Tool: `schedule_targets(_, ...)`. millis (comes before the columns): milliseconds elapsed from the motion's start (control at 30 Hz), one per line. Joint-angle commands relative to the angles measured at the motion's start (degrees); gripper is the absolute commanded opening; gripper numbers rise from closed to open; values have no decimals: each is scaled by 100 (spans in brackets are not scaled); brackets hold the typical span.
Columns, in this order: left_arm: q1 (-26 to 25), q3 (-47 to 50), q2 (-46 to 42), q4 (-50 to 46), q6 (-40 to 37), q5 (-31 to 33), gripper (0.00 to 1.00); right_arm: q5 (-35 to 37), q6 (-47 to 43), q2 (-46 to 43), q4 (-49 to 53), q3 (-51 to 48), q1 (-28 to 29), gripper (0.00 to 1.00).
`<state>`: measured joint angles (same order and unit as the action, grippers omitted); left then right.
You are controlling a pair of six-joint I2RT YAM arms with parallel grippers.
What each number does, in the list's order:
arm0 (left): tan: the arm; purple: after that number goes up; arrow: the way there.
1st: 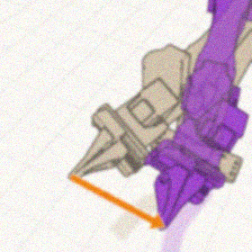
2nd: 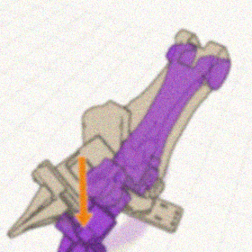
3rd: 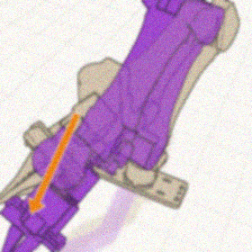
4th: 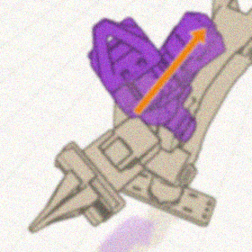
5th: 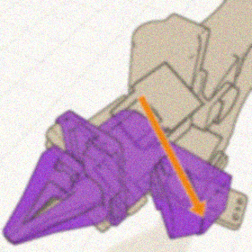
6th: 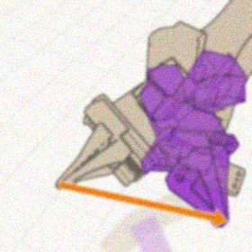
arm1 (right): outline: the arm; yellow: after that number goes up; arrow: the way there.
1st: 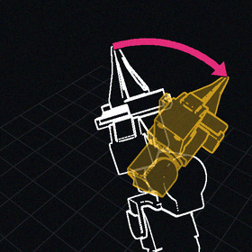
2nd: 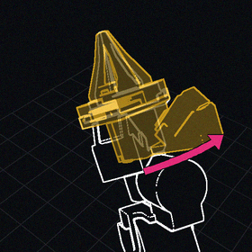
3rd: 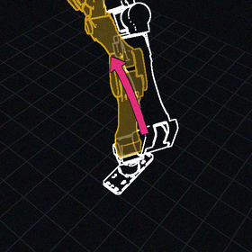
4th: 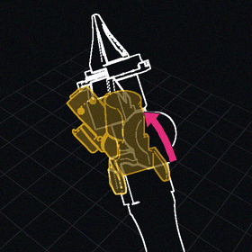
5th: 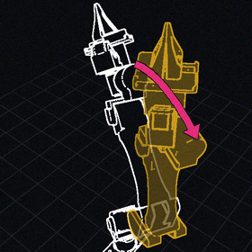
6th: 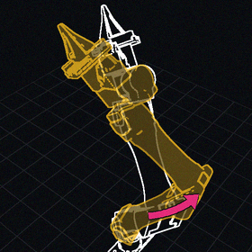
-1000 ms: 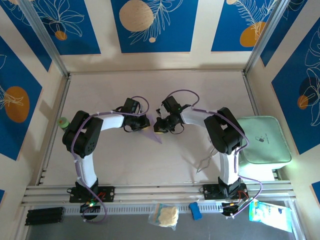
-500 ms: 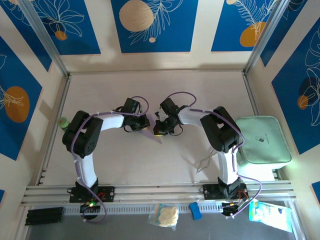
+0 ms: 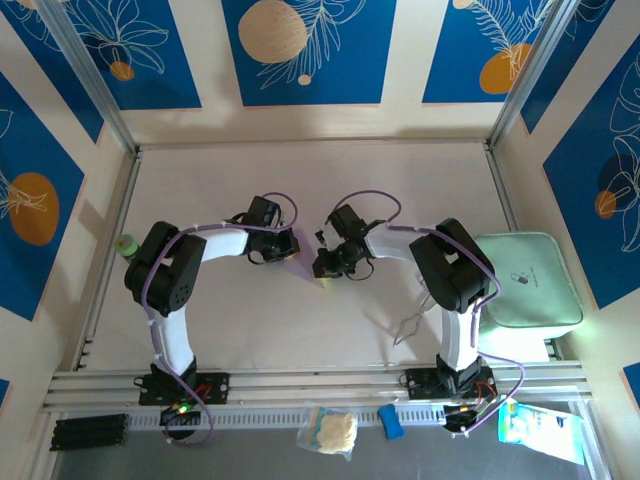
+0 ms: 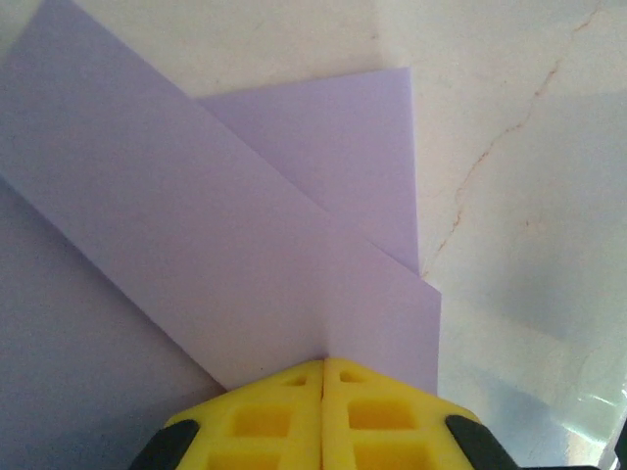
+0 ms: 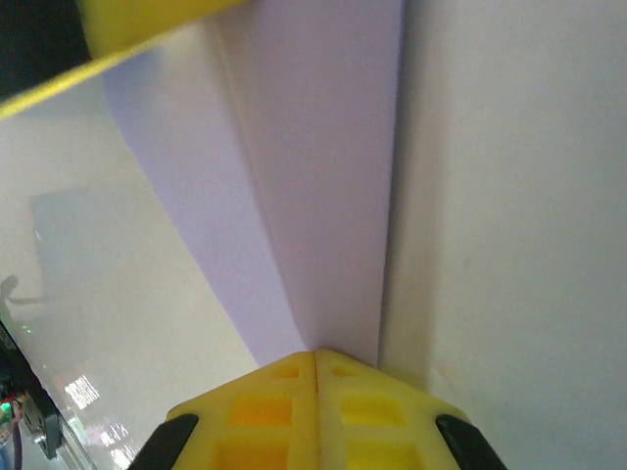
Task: Fold a paper plane with a square sheet of paper (pick it up from the middle)
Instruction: Fourth fold the wing at the center of the table.
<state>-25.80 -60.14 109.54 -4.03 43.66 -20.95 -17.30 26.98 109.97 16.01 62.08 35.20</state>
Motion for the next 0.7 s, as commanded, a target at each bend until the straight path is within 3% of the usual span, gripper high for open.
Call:
schedule_targets(0, 67, 308, 384, -740, -11, 812, 8, 66, -82, -51, 1086, -510, 101, 0)
schedule_targets(333, 68, 342, 334, -630, -68, 686, 8, 151, 9, -671, 970, -1222, 136, 0)
schedule_targets(533, 64, 354, 231, -467, -68, 542, 8, 196, 101, -1477, 581, -953, 144, 0)
schedule_targets(667, 62, 355, 209, -414, -52, 480, 8, 329, 189, -1395, 330, -618, 180, 0)
